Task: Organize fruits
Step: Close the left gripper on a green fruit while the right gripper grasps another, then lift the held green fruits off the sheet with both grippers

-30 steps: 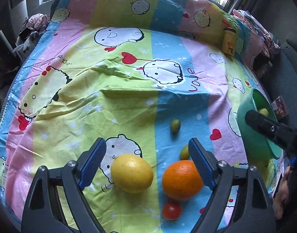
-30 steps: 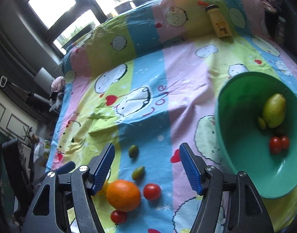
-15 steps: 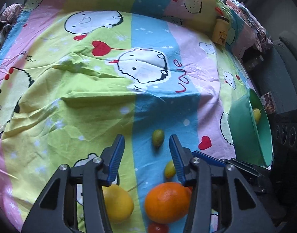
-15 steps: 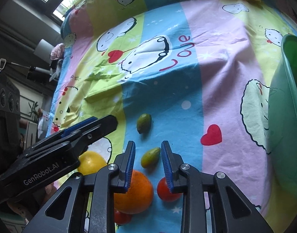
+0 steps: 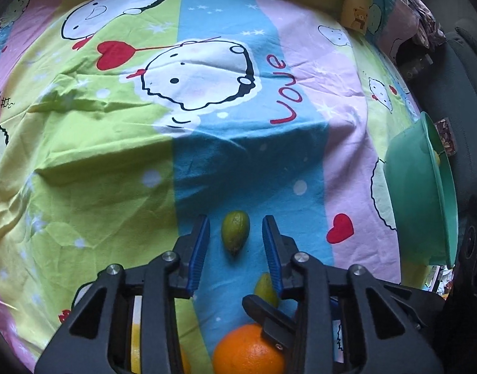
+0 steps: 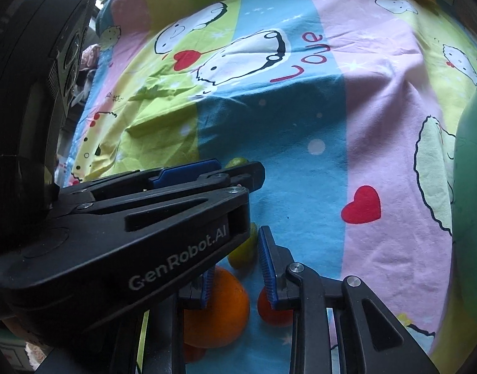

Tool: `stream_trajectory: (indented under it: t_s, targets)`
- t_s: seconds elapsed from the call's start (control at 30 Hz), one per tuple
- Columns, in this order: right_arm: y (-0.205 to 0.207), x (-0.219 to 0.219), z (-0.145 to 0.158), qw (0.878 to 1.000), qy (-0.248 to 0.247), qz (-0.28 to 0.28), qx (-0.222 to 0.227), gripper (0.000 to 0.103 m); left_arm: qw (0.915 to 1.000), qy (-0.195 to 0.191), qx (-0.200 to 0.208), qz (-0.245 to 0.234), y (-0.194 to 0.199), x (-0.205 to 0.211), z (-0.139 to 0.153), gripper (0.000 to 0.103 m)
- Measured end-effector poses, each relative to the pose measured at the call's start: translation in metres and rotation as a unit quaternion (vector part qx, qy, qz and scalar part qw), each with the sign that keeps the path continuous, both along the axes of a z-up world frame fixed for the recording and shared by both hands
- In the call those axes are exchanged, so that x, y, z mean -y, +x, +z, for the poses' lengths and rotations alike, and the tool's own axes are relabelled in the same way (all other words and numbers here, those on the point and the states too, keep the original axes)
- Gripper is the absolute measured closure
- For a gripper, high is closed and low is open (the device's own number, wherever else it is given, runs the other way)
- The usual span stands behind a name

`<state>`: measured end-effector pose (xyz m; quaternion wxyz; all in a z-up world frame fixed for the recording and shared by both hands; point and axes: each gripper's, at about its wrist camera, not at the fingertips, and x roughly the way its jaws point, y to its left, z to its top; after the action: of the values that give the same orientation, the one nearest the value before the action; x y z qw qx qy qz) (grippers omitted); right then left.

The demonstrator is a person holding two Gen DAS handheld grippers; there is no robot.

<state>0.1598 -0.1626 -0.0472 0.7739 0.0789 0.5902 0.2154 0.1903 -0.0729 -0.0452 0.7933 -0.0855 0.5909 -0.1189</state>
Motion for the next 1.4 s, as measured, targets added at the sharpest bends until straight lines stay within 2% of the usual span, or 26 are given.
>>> stream_trajectory:
  t_s: [0.13,0.33,0.7,1.07,1.4]
  targets:
    - [0.002,0.000,-0.004,1.000,-0.003,-0.004,-0.003,0.076,1.0000,0.000,0.004,-0.008,-0.001,0.004,-0.001,0.073]
    - [0.004,-0.008,-0.006,1.000,-0.001,-0.003,0.004,0.081,0.9999,0.011,0.012,0.003,-0.002,0.004,-0.001,0.084]
    - [0.004,0.001,-0.001,1.000,-0.001,-0.016,0.013,0.082,0.9996,-0.001,0.016,0.023,-0.005,0.000,0.001,0.084]
    - [0.007,0.027,0.007,0.998,0.002,-0.066,0.025,0.082,0.9987,-0.017,0.032,0.037,-0.016,-0.011,0.015,0.084]
    - [0.005,0.034,0.011,0.997,0.011,-0.075,0.029,0.082,0.9977,-0.033,0.039,0.046,-0.022,-0.014,0.023,0.084]
